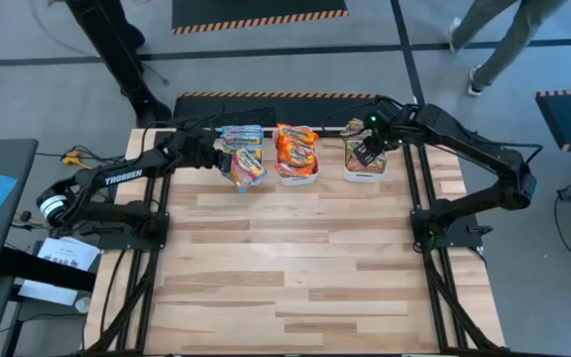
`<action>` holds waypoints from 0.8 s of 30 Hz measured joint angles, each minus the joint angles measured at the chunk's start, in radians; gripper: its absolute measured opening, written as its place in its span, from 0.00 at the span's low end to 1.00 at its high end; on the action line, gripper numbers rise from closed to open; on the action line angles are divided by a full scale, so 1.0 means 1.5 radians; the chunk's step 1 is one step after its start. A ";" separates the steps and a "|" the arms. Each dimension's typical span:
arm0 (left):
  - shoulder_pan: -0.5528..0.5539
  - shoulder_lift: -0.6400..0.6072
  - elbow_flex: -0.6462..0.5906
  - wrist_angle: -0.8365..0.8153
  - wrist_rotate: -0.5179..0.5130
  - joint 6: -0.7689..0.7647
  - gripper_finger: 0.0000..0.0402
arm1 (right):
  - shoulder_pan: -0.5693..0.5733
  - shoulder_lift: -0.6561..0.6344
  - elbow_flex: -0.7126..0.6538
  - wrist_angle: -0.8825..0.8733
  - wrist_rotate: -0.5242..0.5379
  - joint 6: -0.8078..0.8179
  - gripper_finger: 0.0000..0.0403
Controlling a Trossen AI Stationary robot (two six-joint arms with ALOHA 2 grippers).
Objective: Sort Maruchan noodles
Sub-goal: Put the blue noodle pack into the left white bin
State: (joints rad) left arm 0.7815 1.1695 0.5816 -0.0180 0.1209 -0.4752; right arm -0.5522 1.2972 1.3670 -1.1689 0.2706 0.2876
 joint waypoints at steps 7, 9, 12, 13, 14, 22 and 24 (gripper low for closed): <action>0.000 0.007 0.000 0.008 0.002 -0.010 0.00 | 0.000 0.000 0.000 0.109 -0.184 -0.005 0.41; 0.001 0.007 0.000 0.011 0.000 -0.013 0.00 | 0.000 0.000 0.000 0.162 -0.228 -0.005 0.41; 0.006 0.007 0.000 0.017 -0.002 -0.019 0.00 | 0.006 0.010 0.001 0.238 -0.269 -0.005 0.41; 0.009 0.007 0.000 0.019 -0.002 -0.023 0.00 | 0.011 0.015 0.001 0.256 -0.281 -0.005 0.41; 0.012 0.007 0.000 0.019 -0.002 -0.029 0.00 | 0.012 0.021 0.000 0.265 -0.288 -0.005 0.41; 0.038 0.007 0.000 0.023 0.043 -0.039 0.00 | 0.035 0.087 -0.001 0.308 -0.304 -0.005 0.41; 0.046 0.006 0.000 0.022 0.065 -0.038 0.00 | 0.044 0.104 0.000 0.327 -0.308 -0.005 0.41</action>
State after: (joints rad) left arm 0.8507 1.1782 0.5816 0.0155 0.2181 -0.5327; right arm -0.4865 1.4534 1.3670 -0.6780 -0.1908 0.2798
